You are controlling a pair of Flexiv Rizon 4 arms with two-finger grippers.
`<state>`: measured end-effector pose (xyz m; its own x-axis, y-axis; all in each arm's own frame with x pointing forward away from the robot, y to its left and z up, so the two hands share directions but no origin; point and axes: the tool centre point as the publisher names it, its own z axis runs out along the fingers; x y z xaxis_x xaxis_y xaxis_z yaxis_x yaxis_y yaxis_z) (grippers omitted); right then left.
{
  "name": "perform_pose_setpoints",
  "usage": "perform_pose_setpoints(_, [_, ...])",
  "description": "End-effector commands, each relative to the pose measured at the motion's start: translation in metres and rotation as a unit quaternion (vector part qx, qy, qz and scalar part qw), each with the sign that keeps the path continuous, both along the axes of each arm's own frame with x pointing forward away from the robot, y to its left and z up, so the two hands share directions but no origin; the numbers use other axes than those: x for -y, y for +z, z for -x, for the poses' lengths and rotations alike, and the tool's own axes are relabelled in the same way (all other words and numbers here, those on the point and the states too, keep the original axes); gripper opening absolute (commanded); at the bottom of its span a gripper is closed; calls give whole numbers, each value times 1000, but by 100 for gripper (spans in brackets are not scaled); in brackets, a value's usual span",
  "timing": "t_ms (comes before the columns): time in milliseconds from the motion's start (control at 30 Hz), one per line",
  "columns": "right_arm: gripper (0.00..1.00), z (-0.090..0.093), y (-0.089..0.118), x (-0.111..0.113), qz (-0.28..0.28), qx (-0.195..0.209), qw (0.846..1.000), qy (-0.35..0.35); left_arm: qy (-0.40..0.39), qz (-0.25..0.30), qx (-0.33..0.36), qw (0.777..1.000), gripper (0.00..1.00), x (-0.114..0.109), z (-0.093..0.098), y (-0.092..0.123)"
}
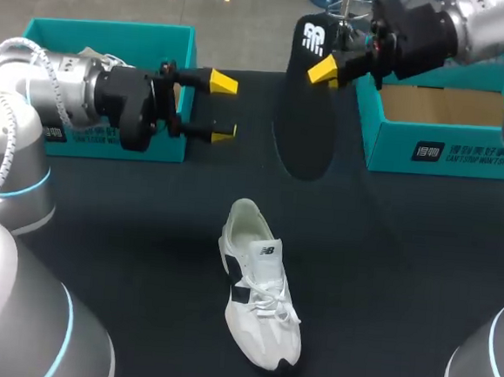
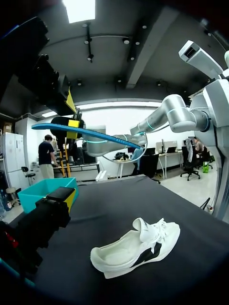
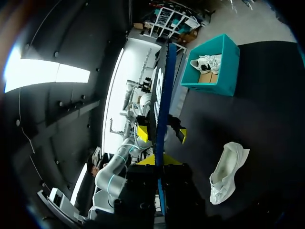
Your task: Take the shoe out of the shoebox, open the shoe tongue, remove and reinsert the insole, then place the shoe into the shoebox
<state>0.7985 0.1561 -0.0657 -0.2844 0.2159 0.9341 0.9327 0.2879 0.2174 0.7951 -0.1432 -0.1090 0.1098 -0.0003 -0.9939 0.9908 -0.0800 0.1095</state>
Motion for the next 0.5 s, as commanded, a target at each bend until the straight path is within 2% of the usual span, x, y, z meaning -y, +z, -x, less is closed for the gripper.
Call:
perform_pose_setpoints(33, [0,-26,-2,-31,5,-14,999,29,-8,5,3,1000,100,-3,-9,0])
perform_pose_setpoints(500, [0,-36,-8,-76,3,-36,999,40,-17,21,13,1000,100,3,-18,1])
